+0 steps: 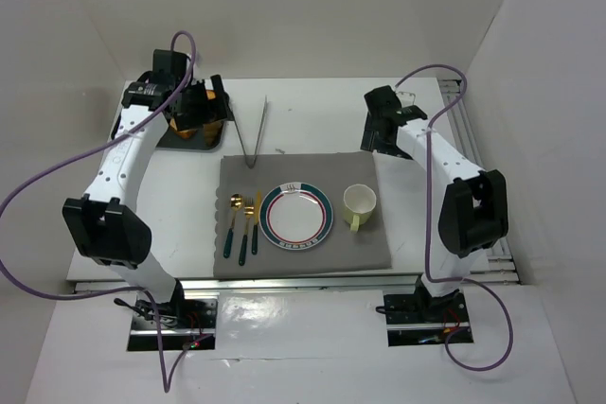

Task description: Place the bread

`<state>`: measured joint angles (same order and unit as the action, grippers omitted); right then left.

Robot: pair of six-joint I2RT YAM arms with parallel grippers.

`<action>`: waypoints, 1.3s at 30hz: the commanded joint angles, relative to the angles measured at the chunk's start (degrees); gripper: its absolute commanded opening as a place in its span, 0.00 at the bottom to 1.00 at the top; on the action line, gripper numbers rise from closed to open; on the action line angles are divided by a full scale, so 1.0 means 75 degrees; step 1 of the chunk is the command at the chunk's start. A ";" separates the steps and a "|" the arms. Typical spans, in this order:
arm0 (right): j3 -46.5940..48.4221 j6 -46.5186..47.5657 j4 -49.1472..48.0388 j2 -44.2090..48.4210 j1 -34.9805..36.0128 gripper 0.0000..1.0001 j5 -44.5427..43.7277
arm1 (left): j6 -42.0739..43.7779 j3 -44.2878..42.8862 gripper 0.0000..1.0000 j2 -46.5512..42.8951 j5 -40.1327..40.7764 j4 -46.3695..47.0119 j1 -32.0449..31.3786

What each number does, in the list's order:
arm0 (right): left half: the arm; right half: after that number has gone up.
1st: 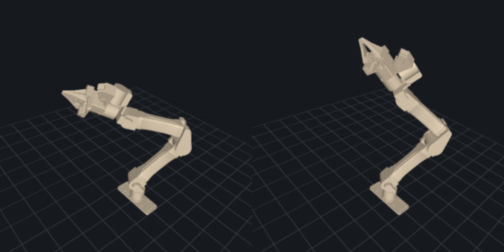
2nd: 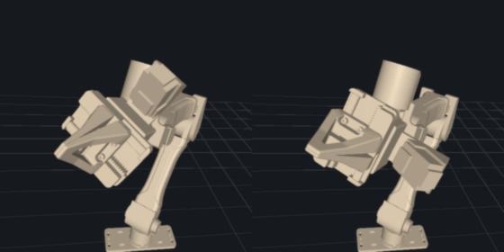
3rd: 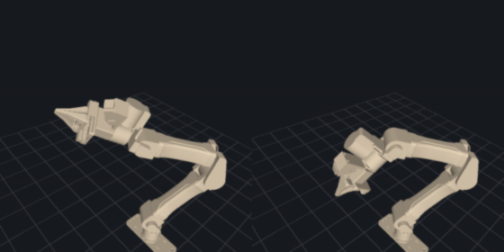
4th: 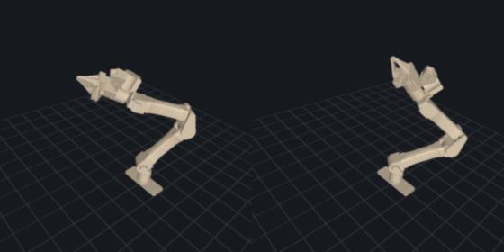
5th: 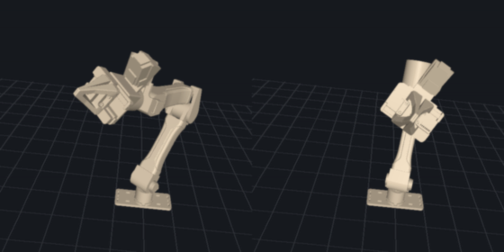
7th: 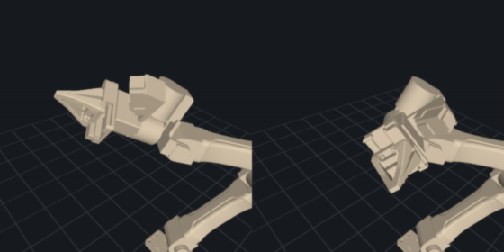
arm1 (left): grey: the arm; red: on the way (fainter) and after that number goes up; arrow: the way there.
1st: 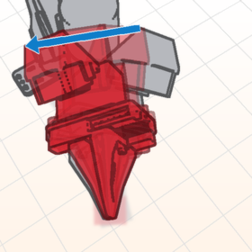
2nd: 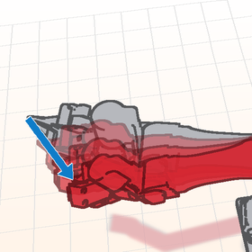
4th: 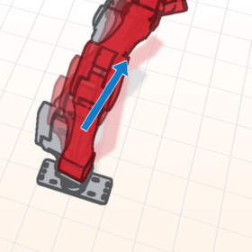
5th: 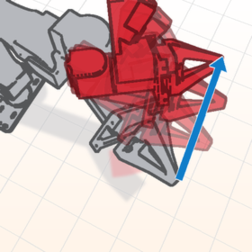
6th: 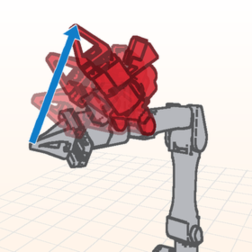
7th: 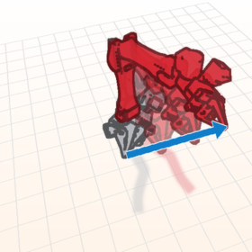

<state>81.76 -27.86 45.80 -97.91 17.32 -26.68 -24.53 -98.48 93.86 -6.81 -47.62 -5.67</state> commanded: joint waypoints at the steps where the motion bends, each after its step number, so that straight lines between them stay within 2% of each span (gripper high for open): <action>1: -0.0120 -0.0118 -0.0200 0.0527 -0.0071 1.00 0.0006 | 0.0002 -0.0405 1.00 0.0106 -0.0428 -0.0190 -0.0017; 6: -0.0190 -0.0188 -0.0201 0.0597 -0.0071 1.00 -0.0076 | 0.0200 -0.0405 1.00 0.0246 -0.0031 -0.0272 -0.0204; 8: -0.0190 -0.0188 -0.0201 0.0597 -0.0071 1.00 -0.0006 | 0.0668 -0.0405 1.00 0.0386 0.1008 -0.0541 -0.0647; 10: -0.0260 -0.0188 -0.0306 0.0597 -0.0071 1.00 0.0158 | 0.0670 -0.0627 1.00 0.0971 0.2004 -0.1054 -0.1305; 17: -0.0365 -0.0036 -0.0680 0.0667 -0.0071 1.00 0.0428 | 0.0002 -0.0710 1.00 0.2249 0.1916 -0.1140 -0.1751; 23: -0.0295 0.0128 -0.0681 0.0668 -0.0071 1.00 0.0511 | -0.0606 -0.1072 1.00 0.3069 0.2207 -0.1140 -0.1752; 30: -0.0295 0.0199 -0.0857 0.0738 -0.0071 1.00 0.0697 | -0.0877 -0.2138 1.00 0.4417 0.2290 -0.0660 -0.1517; 35: -0.0295 0.0292 -0.0693 0.0738 -0.0142 1.00 0.0558 | -0.0807 -0.3661 1.00 0.5680 0.2839 -0.0893 -0.1377; 39: -0.0483 0.0363 -0.0880 0.0808 -0.0142 1.00 0.0720 | -0.0807 -0.4984 1.00 0.6690 0.2724 -0.1221 -0.1190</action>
<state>78.89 -25.80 41.47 -95.02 16.60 -21.58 -30.22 -130.89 140.09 12.16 -54.63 -15.86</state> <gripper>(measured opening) 0.999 1.000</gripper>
